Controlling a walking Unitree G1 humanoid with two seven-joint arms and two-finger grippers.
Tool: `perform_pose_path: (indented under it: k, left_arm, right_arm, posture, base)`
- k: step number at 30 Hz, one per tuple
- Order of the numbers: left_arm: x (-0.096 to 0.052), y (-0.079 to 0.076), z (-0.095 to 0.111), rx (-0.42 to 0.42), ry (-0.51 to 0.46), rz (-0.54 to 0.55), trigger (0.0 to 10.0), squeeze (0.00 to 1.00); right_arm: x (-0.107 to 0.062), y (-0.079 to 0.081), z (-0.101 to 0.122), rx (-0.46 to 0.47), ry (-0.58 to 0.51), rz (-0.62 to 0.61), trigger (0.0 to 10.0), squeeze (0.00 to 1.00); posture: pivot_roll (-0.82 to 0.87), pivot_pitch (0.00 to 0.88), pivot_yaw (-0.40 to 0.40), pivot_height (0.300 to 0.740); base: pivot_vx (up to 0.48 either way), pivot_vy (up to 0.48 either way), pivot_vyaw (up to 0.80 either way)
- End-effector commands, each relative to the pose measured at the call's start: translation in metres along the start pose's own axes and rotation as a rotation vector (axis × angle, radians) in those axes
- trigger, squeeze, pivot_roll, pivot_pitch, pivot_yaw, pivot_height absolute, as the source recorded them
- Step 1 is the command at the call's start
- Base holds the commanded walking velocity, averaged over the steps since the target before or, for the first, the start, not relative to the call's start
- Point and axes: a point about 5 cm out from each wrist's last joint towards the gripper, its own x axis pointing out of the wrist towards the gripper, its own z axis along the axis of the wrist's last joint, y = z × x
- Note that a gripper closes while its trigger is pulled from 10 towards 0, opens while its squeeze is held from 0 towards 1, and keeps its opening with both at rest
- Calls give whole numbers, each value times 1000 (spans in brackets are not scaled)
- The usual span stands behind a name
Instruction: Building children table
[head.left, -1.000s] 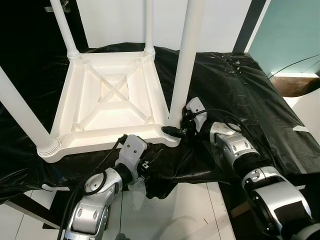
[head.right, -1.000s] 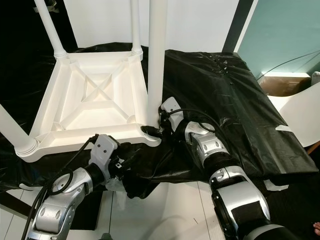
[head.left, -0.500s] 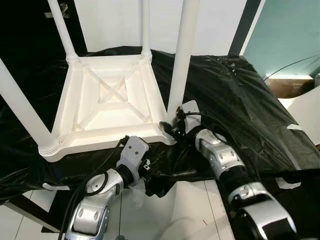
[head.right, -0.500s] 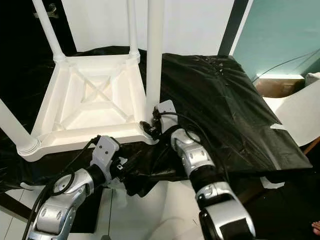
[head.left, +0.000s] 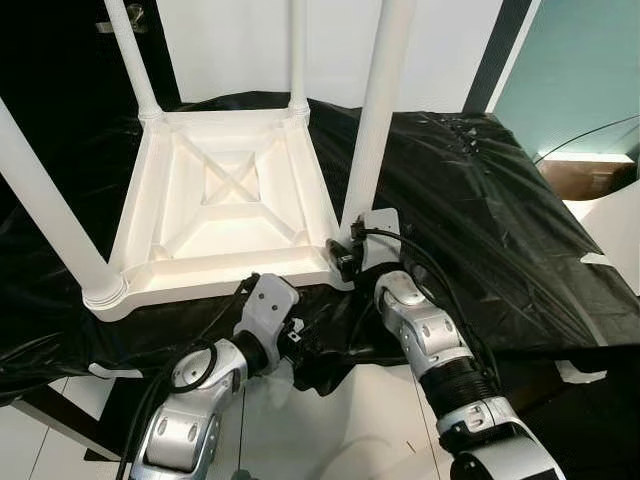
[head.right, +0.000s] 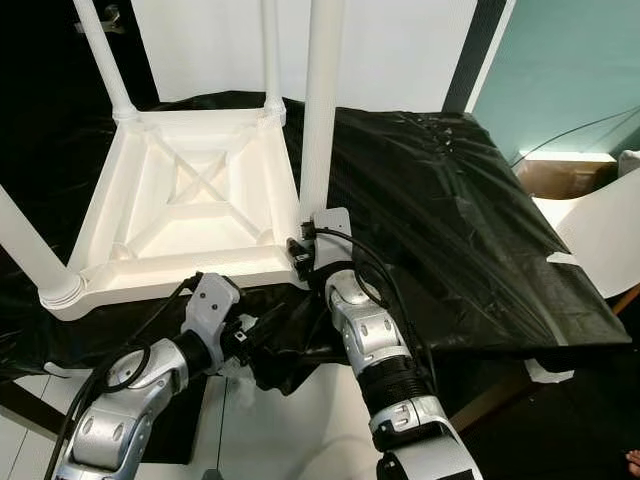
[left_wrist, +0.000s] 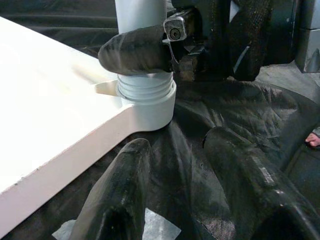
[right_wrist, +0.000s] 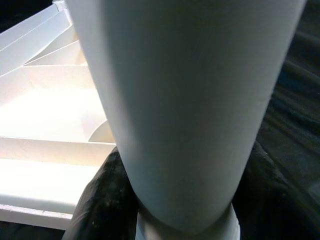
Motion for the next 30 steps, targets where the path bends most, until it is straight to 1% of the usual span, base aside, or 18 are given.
perform_pose_path:
  k: [1,2,3,4,5,9,13,14,15,16,17,18,19,20,22,27,28,30]
  left_arm:
    - [1,2,-1,-7,5,43,10000,0]
    - [1,2,-1,-7,4,43,10000,0]
    - [1,2,0,-7,4,43,10000,0]
    - [1,1,-1,-8,4,42,10000,0]
    - [1,1,-1,-8,4,42,10000,0]
    - [1,1,0,-11,4,41,10000,0]
    - [1,3,0,-12,3,45,10000,0]
    - [1,3,0,-12,3,45,10000,0]
    - [1,4,0,-12,3,46,10000,0]
    - [1,4,0,-12,3,47,10000,0]
    - [1,5,0,-11,3,47,10000,0]
    - [1,5,0,-11,3,47,10000,0]
    - [1,6,1,-9,1,47,10000,0]
    - [1,6,1,-9,1,47,10000,0]
    - [1,6,1,-8,0,45,10000,0]
    - [3,7,3,-6,-3,43,10000,0]
    - [3,8,3,-4,-6,46,10000,0]
    - [3,8,3,-4,-6,46,10000,0]
  right_arm:
    - [-3,5,-18,48,78,-17,10000,0]
    - [-3,6,-15,41,64,-7,10000,94]
    - [-4,6,-14,37,57,-5,10000,94]
    - [-5,5,-9,34,32,14,10000,1000]
    - [-5,5,-9,34,32,14,10000,1000]
    - [-9,0,3,18,-39,123,10000,1000]
    - [-10,-12,6,-2,-47,201,10000,1000]
    - [-10,-12,6,-2,-47,201,10000,1000]
    - [-10,-17,7,-19,-46,236,10000,357]
    - [-10,-25,8,-53,-50,277,10000,0]
    - [-10,-30,9,-77,-52,302,10000,0]
    - [-10,-30,9,-77,-52,302,10000,0]
    - [-9,-36,10,-134,-41,399,10000,0]
    - [-9,-36,10,-134,-41,399,10000,0]
    - [-7,-38,12,-169,-30,469,10000,0]
    - [1,-37,16,-224,-16,572,10000,0]
    - [6,-33,17,-262,-5,622,10000,0]
    - [6,-33,17,-262,-5,622,10000,0]
  posture:
    - [102,0,-91,740]
    - [102,0,-91,740]
    - [102,0,-91,740]
    - [92,0,-86,740]
    - [92,0,-86,740]
    - [85,0,-83,740]
    - [78,0,-79,740]
    - [78,0,-79,740]
    - [76,0,-78,740]
    - [75,0,-77,740]
    - [74,0,-75,740]
    - [74,0,-75,740]
    - [69,0,-72,740]
    - [69,0,-72,740]
    - [68,0,-72,740]
    - [73,0,-73,740]
    - [76,0,-74,740]
    - [76,0,-74,740]
  base:
    - [0,0,0]
    - [0,0,0]
    - [0,0,0]
    - [0,0,0]
    - [0,0,0]
    - [0,0,0]
    - [0,0,0]
    - [0,0,0]
    - [0,0,0]
    - [0,0,0]
    - [0,0,0]
    - [0,0,0]
    - [0,0,0]
    - [0,0,0]
    - [0,0,0]
    - [0,0,0]
    - [0,0,0]
    - [0,0,0]
